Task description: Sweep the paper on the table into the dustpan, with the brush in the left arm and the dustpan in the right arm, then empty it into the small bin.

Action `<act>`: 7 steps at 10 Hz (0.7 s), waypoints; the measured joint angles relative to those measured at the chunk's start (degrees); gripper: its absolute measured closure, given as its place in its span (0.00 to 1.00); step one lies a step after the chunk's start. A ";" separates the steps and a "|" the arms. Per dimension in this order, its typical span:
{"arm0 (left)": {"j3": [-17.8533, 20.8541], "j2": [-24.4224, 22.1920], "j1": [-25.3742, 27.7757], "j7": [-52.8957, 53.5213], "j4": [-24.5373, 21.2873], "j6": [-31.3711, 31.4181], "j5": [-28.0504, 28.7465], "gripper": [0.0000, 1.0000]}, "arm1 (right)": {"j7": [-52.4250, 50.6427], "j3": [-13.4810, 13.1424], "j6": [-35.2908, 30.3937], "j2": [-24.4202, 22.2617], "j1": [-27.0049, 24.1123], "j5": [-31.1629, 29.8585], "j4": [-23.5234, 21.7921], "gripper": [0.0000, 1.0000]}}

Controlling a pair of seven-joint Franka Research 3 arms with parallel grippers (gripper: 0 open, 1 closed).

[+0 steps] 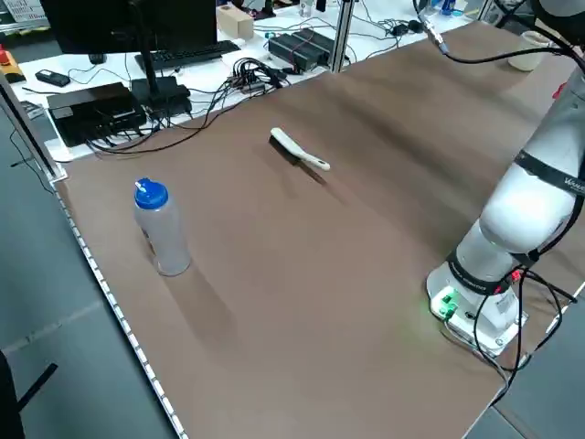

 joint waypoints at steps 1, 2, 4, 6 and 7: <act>0.00 0.00 0.00 0.00 0.02 0.00 0.00 0.00 | -3.04 0.17 0.39 1.67 6.02 -6.04 -0.01 0.67; 0.00 0.00 0.00 0.00 0.04 0.00 0.00 0.00 | -10.26 0.26 0.04 3.51 10.64 -10.70 0.00 0.67; -0.01 0.00 -0.01 0.00 0.08 0.00 0.00 0.00 | -30.53 0.14 -4.52 5.43 13.51 -17.51 0.08 0.67; -0.02 0.00 -0.02 0.00 0.08 0.00 0.00 0.00 | -53.15 -0.04 -6.53 7.07 13.67 -23.28 -0.06 0.67; -0.03 0.00 -0.02 0.00 0.08 0.00 0.00 0.00 | -64.28 -0.34 -6.42 8.33 13.57 -25.50 -0.07 0.67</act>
